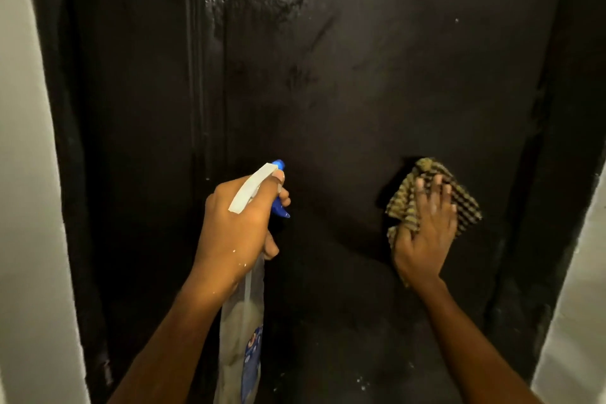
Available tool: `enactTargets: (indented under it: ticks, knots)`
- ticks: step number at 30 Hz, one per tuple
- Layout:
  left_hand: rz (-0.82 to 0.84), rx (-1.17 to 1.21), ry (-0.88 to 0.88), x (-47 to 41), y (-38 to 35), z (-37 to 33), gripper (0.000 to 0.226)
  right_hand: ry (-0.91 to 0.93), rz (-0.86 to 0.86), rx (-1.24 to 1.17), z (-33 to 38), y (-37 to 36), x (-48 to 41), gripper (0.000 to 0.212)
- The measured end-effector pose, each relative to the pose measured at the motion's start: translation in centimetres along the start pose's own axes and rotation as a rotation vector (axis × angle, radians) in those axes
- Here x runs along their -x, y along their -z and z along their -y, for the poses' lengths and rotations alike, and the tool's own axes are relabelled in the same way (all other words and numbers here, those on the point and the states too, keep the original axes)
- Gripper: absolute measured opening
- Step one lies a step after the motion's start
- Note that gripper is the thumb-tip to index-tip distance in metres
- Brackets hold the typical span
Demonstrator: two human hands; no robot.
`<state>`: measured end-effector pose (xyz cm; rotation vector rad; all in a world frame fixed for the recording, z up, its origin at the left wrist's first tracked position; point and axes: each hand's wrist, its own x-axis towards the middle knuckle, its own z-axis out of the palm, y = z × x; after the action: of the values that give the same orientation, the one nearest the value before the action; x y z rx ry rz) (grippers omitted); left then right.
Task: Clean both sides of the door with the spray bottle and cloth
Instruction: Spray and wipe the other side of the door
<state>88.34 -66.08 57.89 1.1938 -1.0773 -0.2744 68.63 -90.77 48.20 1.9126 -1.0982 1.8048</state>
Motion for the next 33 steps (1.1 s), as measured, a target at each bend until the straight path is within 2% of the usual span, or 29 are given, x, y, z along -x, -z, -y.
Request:
enactTargets:
  ticks: [4, 6, 7, 9, 11, 13, 15, 17, 19, 21, 24, 28, 30, 33]
  knots:
    - [0.009, 0.022, 0.006, 0.9, -3.0, 1.0, 0.026, -0.423, -0.176, -0.101, -1.2, 0.9, -2.1, 0.077]
    - [0.014, 0.029, 0.012, 1.2, -4.6, 1.2, 0.027, -0.500, -0.192, -0.105, 0.3, 0.4, -2.1, 0.077]
    - [0.018, 0.031, 0.016, 1.3, -5.4, 1.3, 0.027, -0.480, -0.172, -0.096, 1.2, 0.0, -1.4, 0.079]
    - [0.036, 0.025, 0.015, 1.5, -7.0, 1.5, 0.027, -0.278, -0.059, -0.058, 2.3, -0.8, 1.2, 0.083]
    - [0.055, 0.008, 0.014, 1.7, -8.4, 1.8, 0.027, 0.082, 0.102, 0.010, 1.6, -1.2, 4.3, 0.081]
    - [0.061, -0.006, 0.025, 2.0, -9.9, 2.1, 0.026, 0.426, 0.200, 0.086, -1.7, -1.0, 5.7, 0.070]
    - [0.065, -0.007, 0.056, 2.1, -11.2, 2.4, 0.023, 0.557, 0.227, 0.109, -5.4, -0.2, 5.6, 0.063]
    - [0.095, 0.001, 0.083, 2.0, -12.7, 2.7, 0.019, 0.464, 0.186, 0.093, -8.7, 0.6, 4.9, 0.062]
    - [0.114, -0.018, 0.085, 2.3, -14.4, 2.9, 0.016, 0.269, 0.104, 0.058, -11.5, 1.4, 2.9, 0.069]
    - [0.056, 0.078, 0.097, 2.9, -16.1, 3.1, 0.010, 0.086, 0.011, -0.019, -13.3, 2.2, -0.3, 0.073]
    - [0.050, 0.145, 0.094, 3.4, -18.6, 3.1, 0.017, -0.087, -0.102, -0.179, -14.0, 3.2, -4.9, 0.076]
    - [0.082, 0.129, 0.092, 2.6, -21.4, 3.9, 0.012, -0.135, -0.161, -0.286, -14.1, 2.9, -4.6, 0.072]
    - [0.148, 0.046, 0.035, 2.1, -22.8, 4.5, 0.019, -0.133, -0.182, -0.319, -15.0, 2.2, -1.9, 0.067]
    - [0.174, 0.051, 0.016, 1.6, -24.4, 5.0, 0.023, -0.169, -0.179, -0.349, -17.5, 0.9, 4.9, 0.056]
